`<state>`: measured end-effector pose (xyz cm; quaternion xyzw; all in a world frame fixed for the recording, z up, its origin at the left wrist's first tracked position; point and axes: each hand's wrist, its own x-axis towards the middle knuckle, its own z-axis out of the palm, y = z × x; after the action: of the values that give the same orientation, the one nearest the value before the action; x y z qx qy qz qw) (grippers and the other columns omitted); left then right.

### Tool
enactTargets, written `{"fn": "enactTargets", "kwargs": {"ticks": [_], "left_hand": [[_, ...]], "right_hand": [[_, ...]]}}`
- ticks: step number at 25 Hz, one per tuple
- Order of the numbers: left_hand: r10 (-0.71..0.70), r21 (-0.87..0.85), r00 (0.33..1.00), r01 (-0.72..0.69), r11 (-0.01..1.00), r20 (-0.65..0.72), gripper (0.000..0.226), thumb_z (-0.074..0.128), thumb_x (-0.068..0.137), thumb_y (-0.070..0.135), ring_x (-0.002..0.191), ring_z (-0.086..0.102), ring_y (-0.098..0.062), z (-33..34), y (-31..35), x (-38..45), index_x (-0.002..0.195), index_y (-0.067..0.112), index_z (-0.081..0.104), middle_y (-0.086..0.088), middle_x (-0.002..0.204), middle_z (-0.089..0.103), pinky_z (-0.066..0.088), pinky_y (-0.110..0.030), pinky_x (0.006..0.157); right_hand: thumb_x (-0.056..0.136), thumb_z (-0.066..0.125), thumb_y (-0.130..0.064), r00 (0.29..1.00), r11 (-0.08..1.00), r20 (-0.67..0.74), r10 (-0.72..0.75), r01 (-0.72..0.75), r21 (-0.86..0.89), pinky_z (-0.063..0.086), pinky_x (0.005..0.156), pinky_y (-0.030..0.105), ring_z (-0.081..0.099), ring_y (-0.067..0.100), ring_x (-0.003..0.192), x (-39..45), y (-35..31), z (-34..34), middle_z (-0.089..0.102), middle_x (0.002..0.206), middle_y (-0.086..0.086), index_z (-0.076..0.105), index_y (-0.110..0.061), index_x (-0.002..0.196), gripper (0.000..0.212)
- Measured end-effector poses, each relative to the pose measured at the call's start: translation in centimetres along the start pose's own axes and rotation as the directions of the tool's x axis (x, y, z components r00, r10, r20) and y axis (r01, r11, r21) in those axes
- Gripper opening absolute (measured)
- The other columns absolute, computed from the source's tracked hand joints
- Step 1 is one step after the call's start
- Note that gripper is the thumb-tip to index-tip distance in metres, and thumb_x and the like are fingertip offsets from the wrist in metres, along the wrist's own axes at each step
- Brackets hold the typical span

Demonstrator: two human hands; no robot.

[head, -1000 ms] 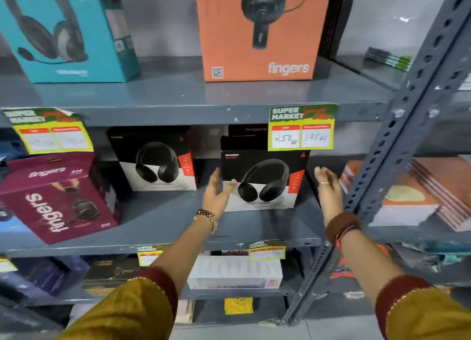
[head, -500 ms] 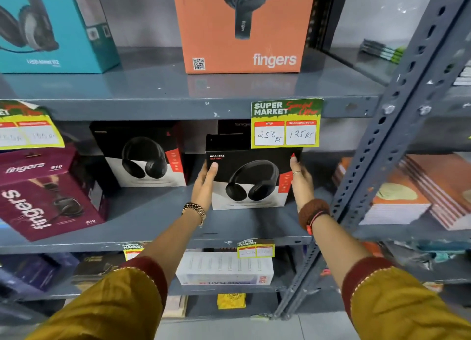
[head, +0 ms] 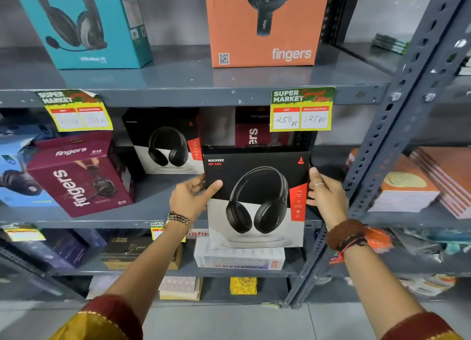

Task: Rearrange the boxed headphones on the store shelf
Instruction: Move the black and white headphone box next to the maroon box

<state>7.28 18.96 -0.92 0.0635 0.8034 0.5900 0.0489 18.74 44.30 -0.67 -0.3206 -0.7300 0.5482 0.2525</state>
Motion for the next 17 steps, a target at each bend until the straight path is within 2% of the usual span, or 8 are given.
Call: {"fn": "enactTargets", "kwargs": {"ticks": [3,6,9,12,13,15,17], "left_hand": [[-0.006,-0.029,1.000,0.005,1.000,-0.021,0.059,0.073,0.050,0.064,0.083,0.071,-0.012,-1.4,-0.1,-0.6,0.100,0.033,0.069,0.003,0.091,0.076,0.060,-0.042,0.070],[-0.011,-0.032,0.999,0.010,0.999,-0.042,0.063,0.073,0.049,0.065,0.085,0.071,-0.012,-3.1,-0.3,-0.7,0.102,0.033,0.069,0.003,0.094,0.076,0.059,-0.043,0.074],[0.032,0.059,0.995,-0.027,0.998,-0.090,0.051,0.069,0.062,0.060,0.091,0.069,-0.015,-5.6,-0.9,-0.6,0.105,0.032,0.066,0.000,0.096,0.075,0.057,-0.045,0.080],[0.086,0.158,0.988,-0.065,0.985,-0.129,0.036,0.063,0.076,0.049,0.089,0.069,-0.017,-8.3,-1.9,0.6,0.107,0.030,0.063,-0.001,0.095,0.075,0.056,-0.044,0.080],[0.097,0.168,0.986,-0.074,0.983,-0.132,0.034,0.062,0.078,0.045,0.088,0.069,-0.018,-9.1,-2.2,1.1,0.107,0.027,0.062,0.000,0.095,0.074,0.055,-0.042,0.081],[0.104,0.169,0.985,-0.080,0.982,-0.137,0.035,0.062,0.082,0.037,0.092,0.068,-0.017,-10.7,-2.8,2.7,0.113,0.021,0.060,0.002,0.099,0.071,0.052,-0.032,0.084],[0.092,0.137,0.986,-0.072,0.988,-0.142,0.042,0.062,0.083,0.030,0.098,0.063,-0.013,-12.0,-3.4,4.3,0.123,0.018,0.055,0.007,0.104,0.063,0.046,-0.026,0.086]], "right_hand": [[0.084,0.045,-0.059,1.000,1.000,0.010,-0.020,0.020,-0.004,0.057,0.072,0.033,0.064,0.007,0.069,-0.9,-1.0,0.7,0.063,0.075,-0.012,0.068,-0.022,0.103,0.048],[0.085,0.046,-0.057,0.999,0.999,0.036,-0.033,0.032,0.023,0.055,0.061,0.026,0.065,0.009,0.073,-1.6,-2.0,1.8,0.065,0.076,-0.011,0.069,-0.021,0.105,0.047],[0.086,0.046,-0.055,0.992,0.998,0.115,-0.045,0.040,0.047,0.058,0.069,0.036,0.067,0.016,0.074,-2.3,-3.2,4.2,0.070,0.087,0.008,0.067,-0.018,0.085,0.042],[0.086,0.047,-0.053,0.982,0.993,0.179,-0.060,0.040,0.115,0.058,0.069,0.037,0.066,0.017,0.076,-2.9,-4.4,7.6,0.067,0.096,0.008,0.063,-0.034,0.073,0.028],[0.086,0.047,-0.053,0.979,0.989,0.197,-0.060,0.031,0.143,0.057,0.066,0.035,0.064,0.016,0.078,-3.0,-4.7,8.7,0.067,0.099,0.008,0.063,-0.036,0.077,0.025],[0.086,0.047,-0.053,0.967,0.984,0.249,-0.056,0.011,0.179,0.055,0.067,0.032,0.063,0.022,0.091,-2.7,-4.9,11.2,0.066,0.111,0.010,0.065,-0.030,0.104,0.034],[0.088,0.045,-0.052,0.952,0.982,0.304,-0.027,-0.032,0.188,0.055,0.078,0.036,0.058,0.028,0.111,-2.2,-4.9,13.7,0.056,0.128,0.010,0.054,-0.023,0.125,0.049]]}}
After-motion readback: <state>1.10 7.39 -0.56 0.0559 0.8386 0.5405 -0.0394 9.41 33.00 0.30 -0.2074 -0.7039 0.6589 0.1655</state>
